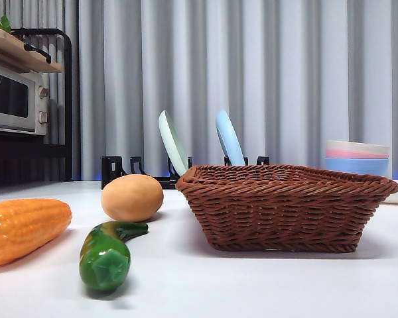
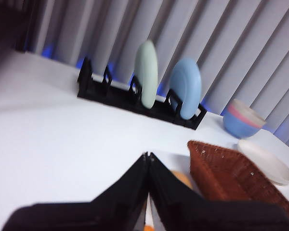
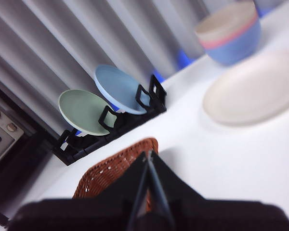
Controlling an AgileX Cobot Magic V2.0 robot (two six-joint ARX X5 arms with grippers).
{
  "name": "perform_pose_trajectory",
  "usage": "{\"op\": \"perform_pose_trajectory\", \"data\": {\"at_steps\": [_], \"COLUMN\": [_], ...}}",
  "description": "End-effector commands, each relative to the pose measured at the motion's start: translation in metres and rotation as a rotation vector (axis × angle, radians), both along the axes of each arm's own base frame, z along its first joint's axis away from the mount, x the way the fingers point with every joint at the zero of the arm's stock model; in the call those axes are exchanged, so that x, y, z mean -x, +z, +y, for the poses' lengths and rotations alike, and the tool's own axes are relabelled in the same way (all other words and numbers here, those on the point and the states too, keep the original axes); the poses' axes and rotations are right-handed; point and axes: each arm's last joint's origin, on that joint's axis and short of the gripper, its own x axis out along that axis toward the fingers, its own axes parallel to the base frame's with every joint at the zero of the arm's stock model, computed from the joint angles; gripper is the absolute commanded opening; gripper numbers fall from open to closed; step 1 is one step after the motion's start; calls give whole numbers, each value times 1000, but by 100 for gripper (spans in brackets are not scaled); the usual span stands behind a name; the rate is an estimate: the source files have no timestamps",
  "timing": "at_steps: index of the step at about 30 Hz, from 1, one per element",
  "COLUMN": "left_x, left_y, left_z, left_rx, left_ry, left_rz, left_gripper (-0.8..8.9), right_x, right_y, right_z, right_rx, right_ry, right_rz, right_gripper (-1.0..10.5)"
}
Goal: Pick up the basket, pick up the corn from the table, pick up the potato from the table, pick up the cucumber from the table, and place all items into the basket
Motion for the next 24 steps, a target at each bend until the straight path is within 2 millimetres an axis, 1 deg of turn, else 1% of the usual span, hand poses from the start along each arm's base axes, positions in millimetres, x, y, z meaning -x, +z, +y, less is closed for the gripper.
{"op": "perform_pose_trajectory", "data": {"at_steps": [1,6,10,13,17,22,23,24], "left_x": [0,-5,-14,-25,-44,-71,-75,-79], "left_y": [17,54,78,92,103,104,103,102], "left_z": [0,0,0,-1,-3,-6,-7,-7], "left_rx": [-59,-146,-216,-280,-309,-288,-281,-276], "left_ry": [-12,-22,-38,-77,-190,-333,-350,-359], "left_rz": [-11,6,46,98,205,335,353,372], "left_gripper": [-7,-7,-7,-7,-5,2,11,53], "right_x": [-5,-23,-42,-60,-81,-102,-105,-107], "right_y": [26,67,91,101,105,96,94,92], "right_z": [1,5,9,12,15,17,17,17], "right_rx": [105,164,196,248,286,301,304,304], "right_ry": [16,142,255,374,501,570,573,576], "right_rz": [-17,-24,37,117,247,370,380,389], "right_gripper": [-9,-8,-8,-5,-2,5,18,66]}}
